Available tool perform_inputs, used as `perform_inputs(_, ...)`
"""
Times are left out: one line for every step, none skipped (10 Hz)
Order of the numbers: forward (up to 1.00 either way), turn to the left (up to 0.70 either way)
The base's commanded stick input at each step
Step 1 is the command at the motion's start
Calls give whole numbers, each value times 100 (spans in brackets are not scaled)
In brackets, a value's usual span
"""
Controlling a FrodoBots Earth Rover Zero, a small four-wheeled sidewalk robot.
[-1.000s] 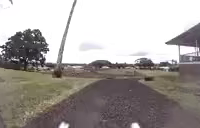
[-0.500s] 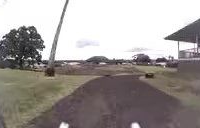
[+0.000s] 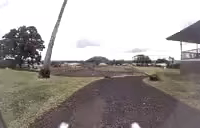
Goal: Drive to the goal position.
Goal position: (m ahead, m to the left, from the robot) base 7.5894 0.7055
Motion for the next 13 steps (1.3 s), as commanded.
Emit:
perform_inputs(85, -27)
perform_inputs(85, -27)
perform_inputs(85, -27)
perform_inputs(85, -27)
perform_inputs(85, -27)
perform_inputs(85, -27)
perform_inputs(85, -27)
perform_inputs(85, -27)
perform_inputs(85, -27)
perform_inputs(85, -27)
perform_inputs(85, -20)
perform_inputs(85, 0)
perform_inputs(85, 0)
